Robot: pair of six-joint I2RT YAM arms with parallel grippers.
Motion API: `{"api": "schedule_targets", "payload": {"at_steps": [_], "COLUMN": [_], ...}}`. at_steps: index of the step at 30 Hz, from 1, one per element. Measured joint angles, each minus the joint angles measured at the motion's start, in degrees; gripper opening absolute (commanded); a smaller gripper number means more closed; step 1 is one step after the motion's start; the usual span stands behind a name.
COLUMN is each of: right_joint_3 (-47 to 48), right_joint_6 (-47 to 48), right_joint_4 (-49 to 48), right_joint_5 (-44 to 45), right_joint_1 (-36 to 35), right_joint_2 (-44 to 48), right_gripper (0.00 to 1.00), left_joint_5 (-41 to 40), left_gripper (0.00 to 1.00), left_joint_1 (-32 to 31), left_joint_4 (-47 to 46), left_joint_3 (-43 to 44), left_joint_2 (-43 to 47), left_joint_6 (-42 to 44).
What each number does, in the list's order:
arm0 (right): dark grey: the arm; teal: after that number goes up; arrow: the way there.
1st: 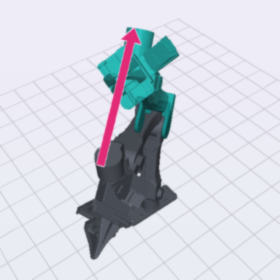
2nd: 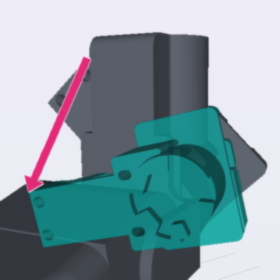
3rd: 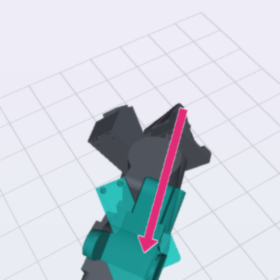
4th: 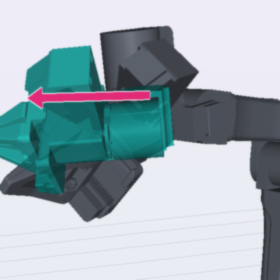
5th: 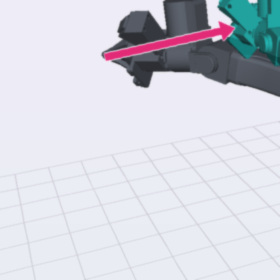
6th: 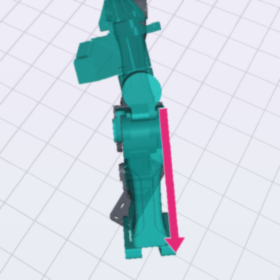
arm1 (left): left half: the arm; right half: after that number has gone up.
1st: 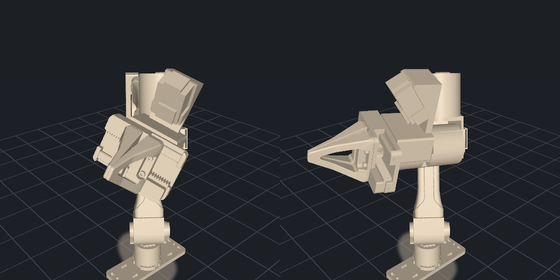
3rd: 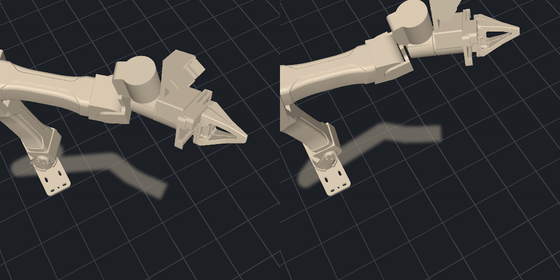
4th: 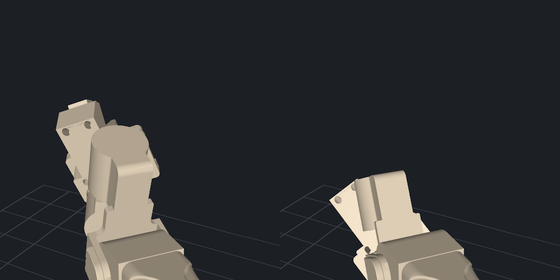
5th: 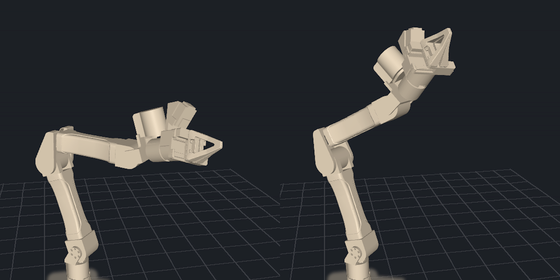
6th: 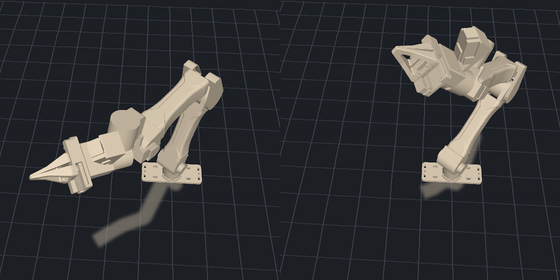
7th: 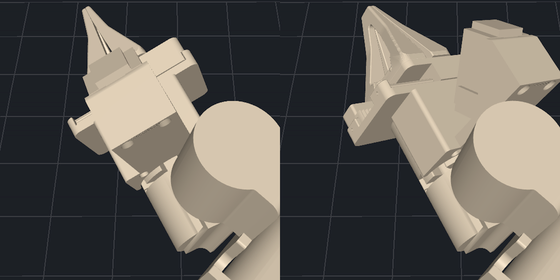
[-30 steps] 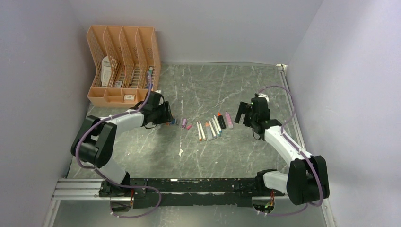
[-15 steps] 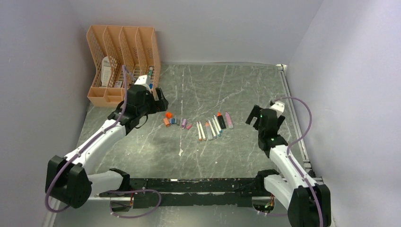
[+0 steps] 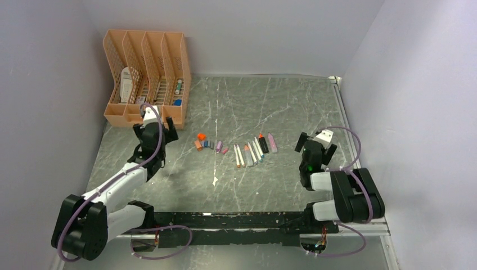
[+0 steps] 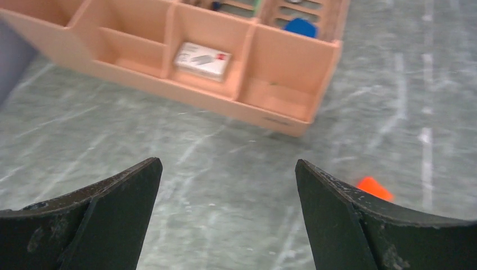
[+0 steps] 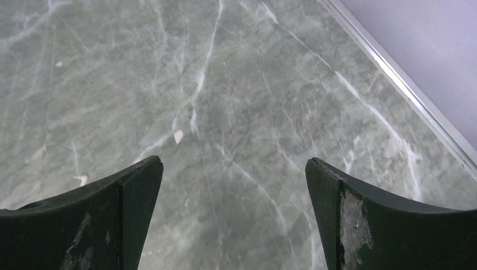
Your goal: Open the pen caps
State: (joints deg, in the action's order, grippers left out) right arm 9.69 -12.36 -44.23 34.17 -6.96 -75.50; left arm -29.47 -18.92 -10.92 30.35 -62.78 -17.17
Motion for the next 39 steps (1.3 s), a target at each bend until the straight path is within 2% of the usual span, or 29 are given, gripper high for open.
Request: {"api": "schedule_targets", "payload": {"at_steps": [2, 6, 15, 19, 25, 29, 39], "right_joint_3": [0.0, 1.2, 0.2, -3.1, -1.3, 2.1, 2.7], "right_joint_6": [1.0, 1.0, 4.6, 6.8, 8.1, 8.9, 9.9], "right_joint_4": [-5.5, -13.7, -24.1, -33.1, -32.1, -29.7, -27.7], "right_joint_5": [0.0, -0.5, -7.9, -11.4, -12.4, -13.0, -13.6], "right_joint_1": [0.3, 3.1, 3.7, 3.4, 2.7, 2.4, 2.3], "right_joint_2": [-3.6, -9.2, -10.8, -15.1, -16.0, -16.3, -16.5], "right_gripper": [1.00, 1.00, 1.00, 1.00, 1.00, 1.00, 1.00], "left_joint_5": [-3.0, -6.7, -5.1, -2.3, 2.1, 4.5, 15.0], "left_gripper": [1.00, 1.00, 1.00, 1.00, 1.00, 1.00, 1.00], "left_joint_1": [1.6, 4.9, 12.0, 13.8, 15.3, 15.3, 15.3], "left_joint_4": [-3.7, -10.1, -27.0, -34.7, -43.0, -43.7, -51.8], "left_joint_3": [-4.2, -5.6, -12.1, -13.7, -14.5, -12.2, -14.1], "left_joint_2": [0.8, -1.3, -11.5, -16.4, -23.6, -27.7, -30.2], "left_joint_6": [2.4, 4.2, 7.1, 8.4, 9.7, 10.8, 15.0]}}
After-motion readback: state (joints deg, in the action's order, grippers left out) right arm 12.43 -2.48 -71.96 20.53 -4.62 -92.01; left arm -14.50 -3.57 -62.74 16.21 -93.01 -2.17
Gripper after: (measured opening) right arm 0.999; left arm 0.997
